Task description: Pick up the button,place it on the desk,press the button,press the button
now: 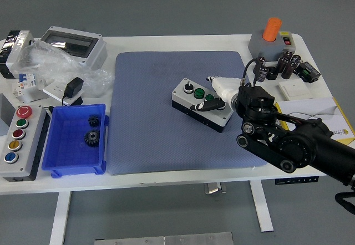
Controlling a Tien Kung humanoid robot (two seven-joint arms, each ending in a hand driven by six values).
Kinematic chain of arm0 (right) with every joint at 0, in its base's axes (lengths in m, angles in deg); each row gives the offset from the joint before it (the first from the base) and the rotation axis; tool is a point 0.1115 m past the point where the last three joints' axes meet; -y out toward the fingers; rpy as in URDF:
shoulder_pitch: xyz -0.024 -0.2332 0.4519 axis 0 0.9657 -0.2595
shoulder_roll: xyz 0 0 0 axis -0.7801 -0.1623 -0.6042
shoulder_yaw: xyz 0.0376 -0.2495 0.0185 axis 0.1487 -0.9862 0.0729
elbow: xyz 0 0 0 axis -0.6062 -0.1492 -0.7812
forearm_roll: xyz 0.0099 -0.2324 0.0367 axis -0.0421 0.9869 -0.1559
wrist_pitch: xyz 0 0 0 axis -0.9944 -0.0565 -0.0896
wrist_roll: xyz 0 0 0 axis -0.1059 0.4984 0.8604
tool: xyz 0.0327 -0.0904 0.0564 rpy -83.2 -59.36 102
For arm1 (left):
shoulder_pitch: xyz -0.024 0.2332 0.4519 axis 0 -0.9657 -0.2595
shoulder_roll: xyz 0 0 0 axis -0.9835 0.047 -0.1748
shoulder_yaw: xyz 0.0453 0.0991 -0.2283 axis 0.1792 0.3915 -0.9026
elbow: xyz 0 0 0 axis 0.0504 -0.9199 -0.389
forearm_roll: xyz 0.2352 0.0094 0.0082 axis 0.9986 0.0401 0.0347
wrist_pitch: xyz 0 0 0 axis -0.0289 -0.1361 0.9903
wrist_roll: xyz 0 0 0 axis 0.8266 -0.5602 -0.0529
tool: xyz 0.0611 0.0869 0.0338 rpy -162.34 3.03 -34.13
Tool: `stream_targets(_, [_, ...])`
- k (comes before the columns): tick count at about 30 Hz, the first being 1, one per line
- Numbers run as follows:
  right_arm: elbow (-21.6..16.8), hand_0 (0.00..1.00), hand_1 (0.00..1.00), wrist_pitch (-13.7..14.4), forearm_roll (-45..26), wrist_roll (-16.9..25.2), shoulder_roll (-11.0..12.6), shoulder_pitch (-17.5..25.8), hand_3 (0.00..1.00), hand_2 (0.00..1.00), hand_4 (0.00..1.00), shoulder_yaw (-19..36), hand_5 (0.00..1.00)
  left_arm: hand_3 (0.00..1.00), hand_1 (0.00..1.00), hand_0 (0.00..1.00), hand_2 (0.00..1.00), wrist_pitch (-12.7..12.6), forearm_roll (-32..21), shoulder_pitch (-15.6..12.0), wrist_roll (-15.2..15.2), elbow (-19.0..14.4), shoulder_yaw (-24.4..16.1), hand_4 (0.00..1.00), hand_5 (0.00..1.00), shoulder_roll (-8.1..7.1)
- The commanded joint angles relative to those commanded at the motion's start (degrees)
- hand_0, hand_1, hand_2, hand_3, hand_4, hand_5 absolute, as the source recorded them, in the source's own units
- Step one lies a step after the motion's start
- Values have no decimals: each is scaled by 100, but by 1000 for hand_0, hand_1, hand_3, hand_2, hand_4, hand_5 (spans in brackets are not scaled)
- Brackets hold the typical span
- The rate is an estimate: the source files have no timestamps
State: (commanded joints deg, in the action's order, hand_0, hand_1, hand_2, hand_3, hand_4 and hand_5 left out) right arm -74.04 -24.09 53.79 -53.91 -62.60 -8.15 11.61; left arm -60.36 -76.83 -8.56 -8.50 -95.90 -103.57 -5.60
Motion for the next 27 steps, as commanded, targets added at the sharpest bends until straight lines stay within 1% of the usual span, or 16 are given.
stream_targets(5, [-59,357,630,-76,7,0,-14,7,998,723,917,-124,309,577,675,663,610,8,-41,6,-22,-3,42,578,171,-5])
stream_targets(6, [-74,308,556,-92,13,0,-20,8,983,642,804,-156,236,576,675,664,609,10,-49,6,-26,-3,48,573,171,-6])
stream_targets(11, [-101,308,556,-67,71,0,-30,16,983,642,804,-234,236,576,675,664,609,7,-66,6,-39,-4,64,573,171,-10])
stream_targets(12, [-98,292,542,-42,92,0,-29,17,868,601,751,-242,185,577,674,663,609,6,-67,7,-42,-4,66,567,165,-12])
stream_targets(17, [-76,292,542,65,188,0,-28,19,868,601,751,-279,185,577,674,663,609,2,-87,17,-65,-5,91,567,165,-21])
stream_targets(18, [-73,279,517,79,200,0,-28,21,687,532,663,-288,180,576,674,663,609,3,-99,19,-74,-5,103,566,165,-22])
stream_targets(23, [-119,279,517,150,267,6,-1,33,687,532,663,-320,180,576,674,663,609,10,-173,28,-123,-10,185,566,165,-19])
stream_targets(24, [-153,302,435,171,282,45,17,34,456,417,541,-330,48,576,674,663,609,11,-195,28,-135,-10,205,564,166,-17])
stream_targets(27, [-380,302,435,214,338,375,125,21,456,417,541,-424,48,576,674,663,609,13,-250,25,-164,-11,254,564,166,-8])
